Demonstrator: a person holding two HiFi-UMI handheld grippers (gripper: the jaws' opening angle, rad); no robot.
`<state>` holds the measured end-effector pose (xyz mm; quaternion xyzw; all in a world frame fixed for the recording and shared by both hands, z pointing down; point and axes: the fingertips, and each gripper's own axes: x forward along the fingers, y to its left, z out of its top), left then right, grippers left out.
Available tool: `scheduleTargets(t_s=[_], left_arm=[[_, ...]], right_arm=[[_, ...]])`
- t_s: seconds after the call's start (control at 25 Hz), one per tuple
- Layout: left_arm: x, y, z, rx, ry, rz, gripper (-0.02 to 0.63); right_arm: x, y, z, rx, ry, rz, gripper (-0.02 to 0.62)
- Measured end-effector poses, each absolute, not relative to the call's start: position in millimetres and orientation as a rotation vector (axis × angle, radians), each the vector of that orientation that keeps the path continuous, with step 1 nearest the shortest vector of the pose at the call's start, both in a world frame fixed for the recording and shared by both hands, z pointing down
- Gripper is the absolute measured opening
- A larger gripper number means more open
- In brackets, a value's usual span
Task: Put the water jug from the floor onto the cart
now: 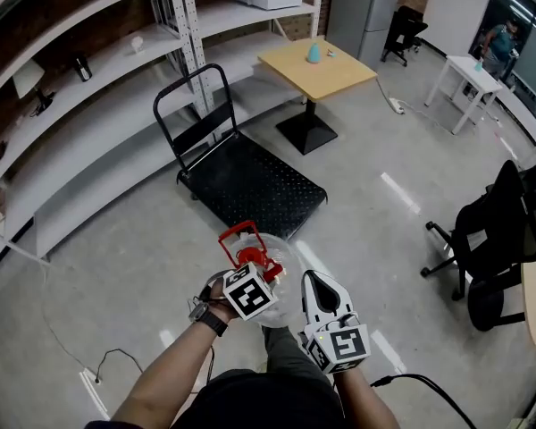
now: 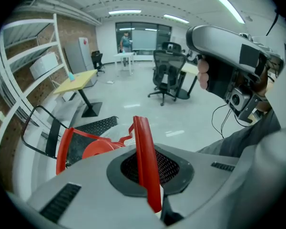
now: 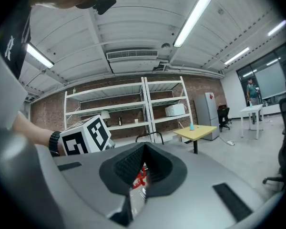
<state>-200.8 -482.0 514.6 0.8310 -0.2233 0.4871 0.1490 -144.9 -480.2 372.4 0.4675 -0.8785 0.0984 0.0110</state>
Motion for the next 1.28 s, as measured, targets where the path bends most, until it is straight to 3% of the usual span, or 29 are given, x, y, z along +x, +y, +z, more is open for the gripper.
scheduleTargets(t_s=[0.44,0.8,1.04,1.28], left_arm=[[-270.6,-754.6,525.6,2.264,-0.628,1.434,0.002],[-332.8,-968.8,523.3,2.311,-0.539,1.496,0.002],[-371.5,-1128.7,589.1,2.404,-0.363,1.584,0.002],[-390.1,-1219.6,662.7,2.434,-0.279,1.705,0.002]], right_arm=[[-203.8,-781.5,366.8,1.38,-2.791,0.414,-0.002],[-253.7,-962.5,352.4,1.514,-2.715,0.418,0.0],[-277.2,-1088.1,413.9,1.782,-2.482,0.482,-0.001],[-299.5,-1160.4,453.3,1.887,-2.427,0.483,-0.002]])
